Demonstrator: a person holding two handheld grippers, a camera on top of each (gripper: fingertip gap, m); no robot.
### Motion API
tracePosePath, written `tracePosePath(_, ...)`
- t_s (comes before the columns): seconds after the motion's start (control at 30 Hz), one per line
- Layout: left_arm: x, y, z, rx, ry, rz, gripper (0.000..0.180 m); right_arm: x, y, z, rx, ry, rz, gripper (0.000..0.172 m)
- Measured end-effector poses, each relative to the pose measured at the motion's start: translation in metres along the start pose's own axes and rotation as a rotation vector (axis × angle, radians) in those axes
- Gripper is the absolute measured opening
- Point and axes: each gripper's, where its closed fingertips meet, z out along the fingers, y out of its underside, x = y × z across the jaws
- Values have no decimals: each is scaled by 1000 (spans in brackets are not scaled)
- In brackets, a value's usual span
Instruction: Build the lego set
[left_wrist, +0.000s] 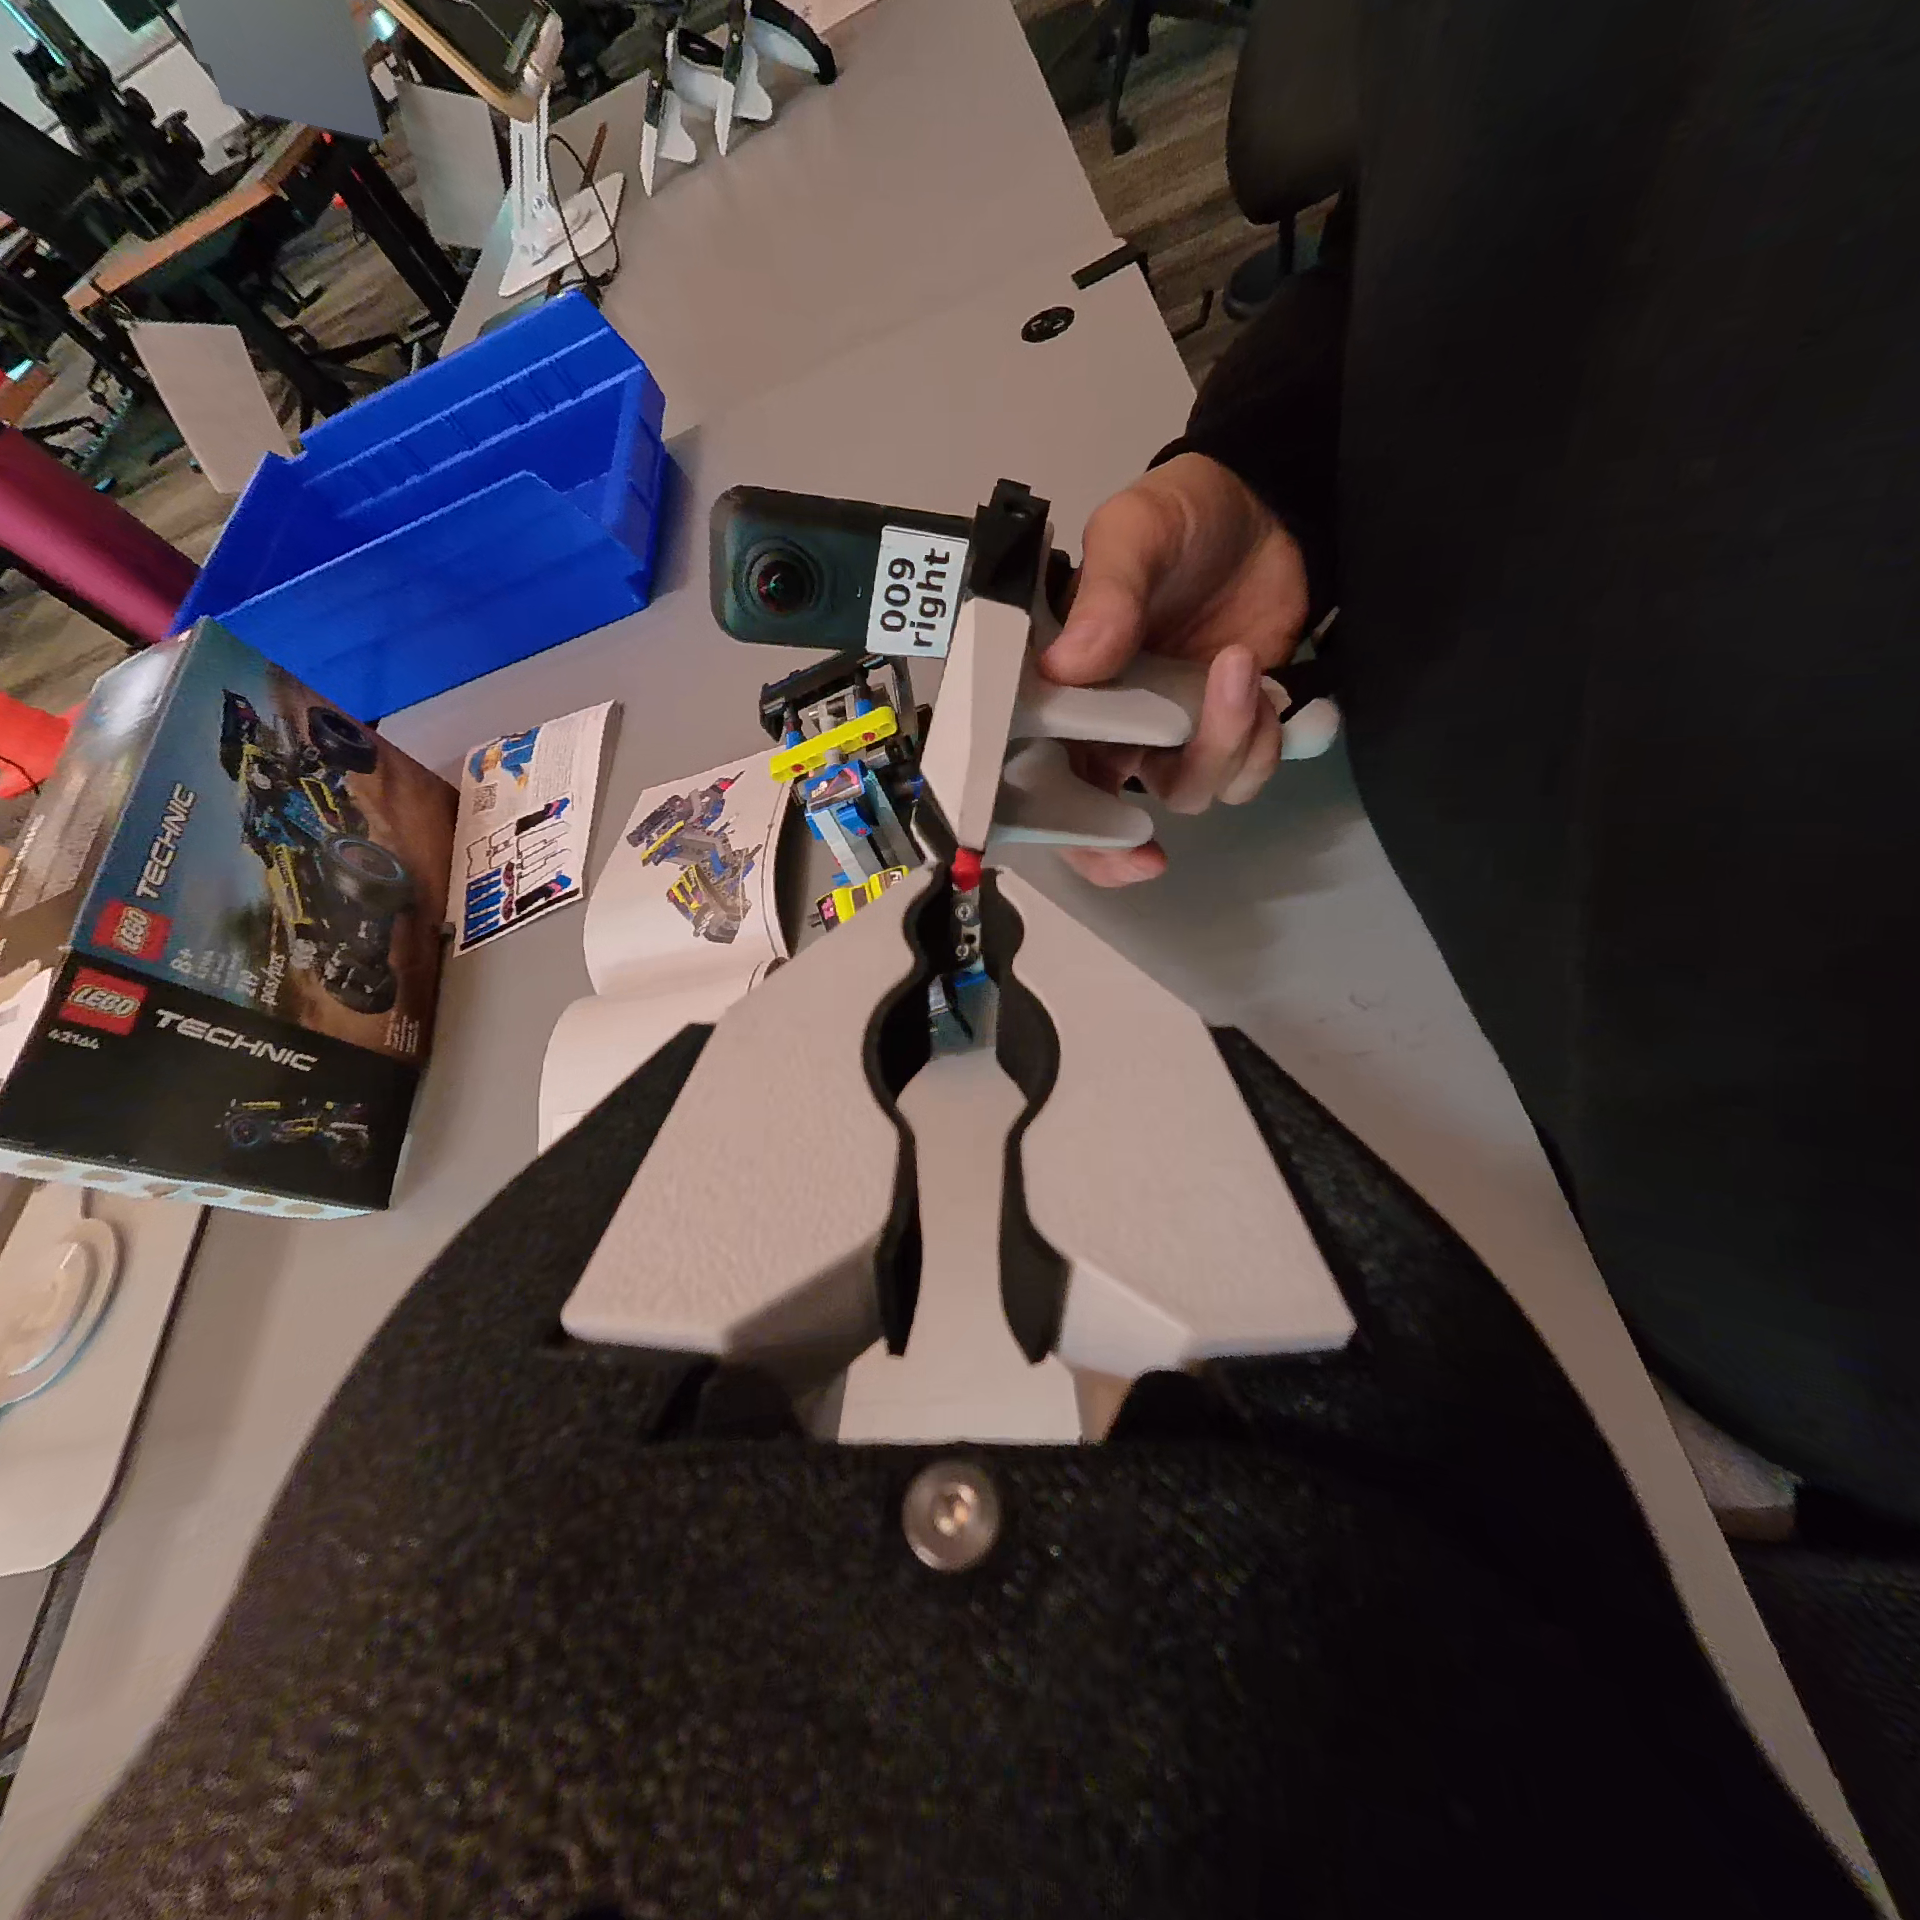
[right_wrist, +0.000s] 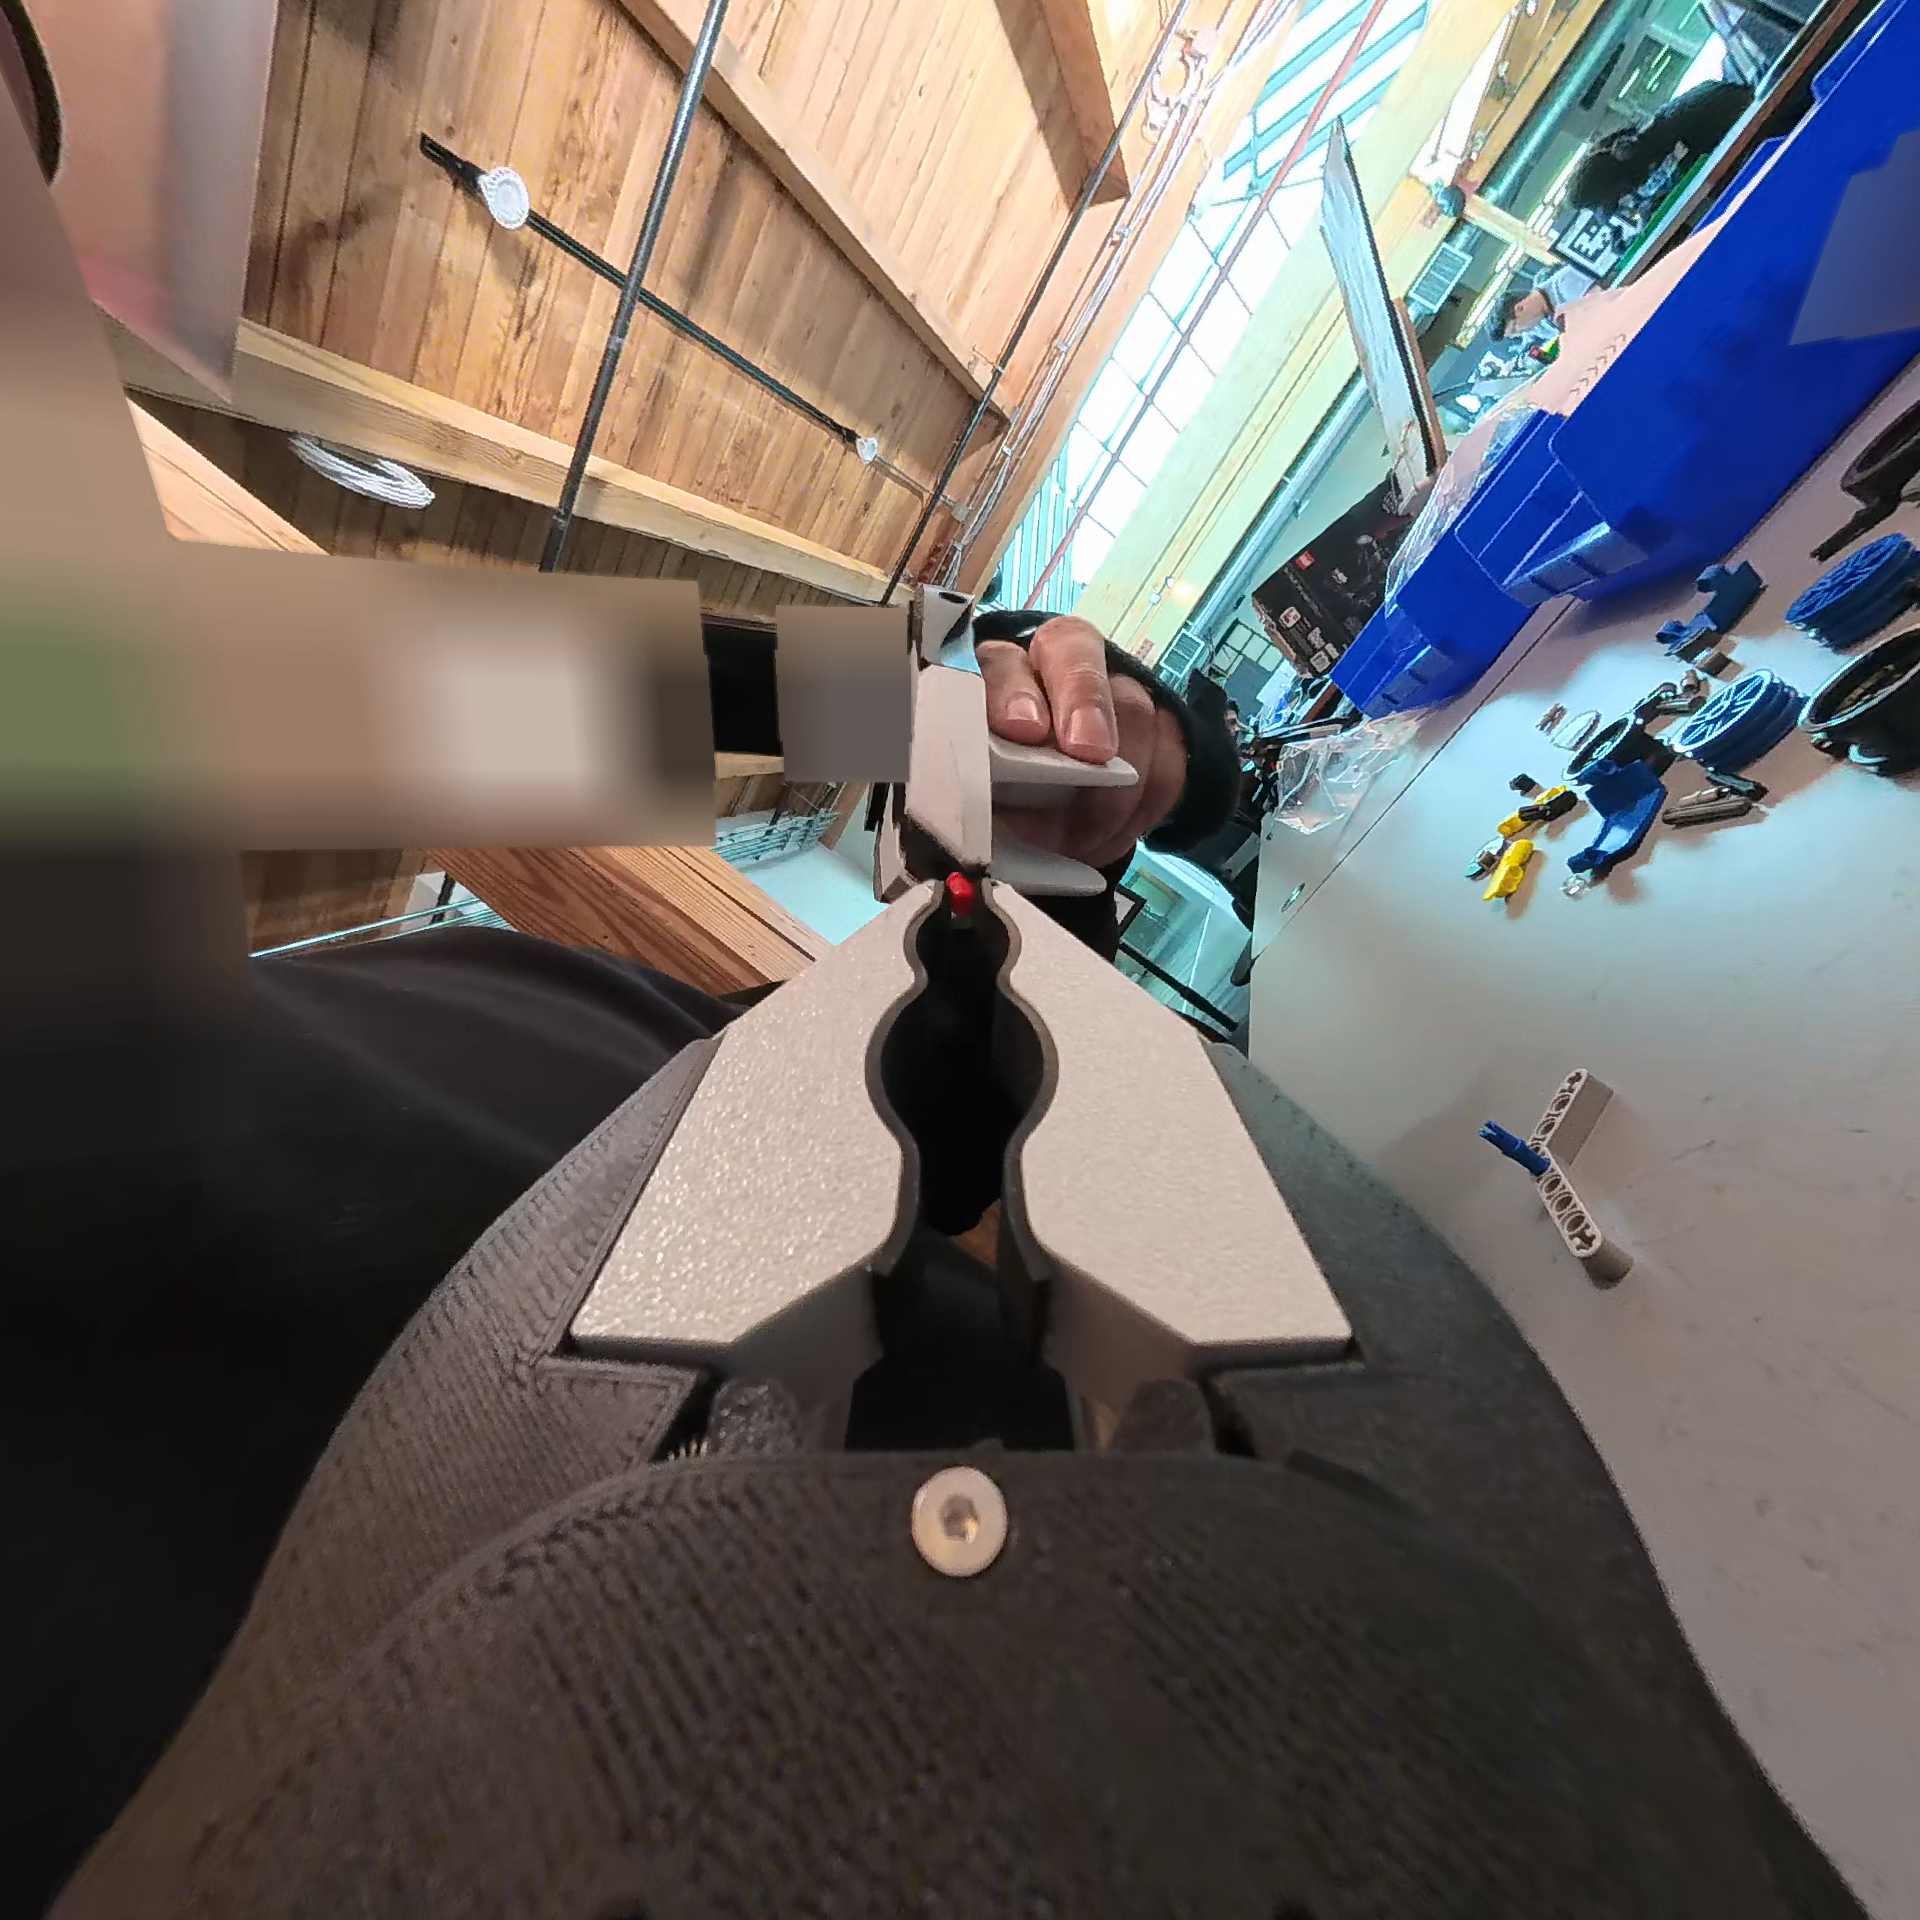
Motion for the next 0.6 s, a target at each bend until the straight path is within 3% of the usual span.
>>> tracePosePath(0.6, 0, 5, 0, -27, -6, -10, 1, 5, 1, 1, -10, 37, -36, 0)
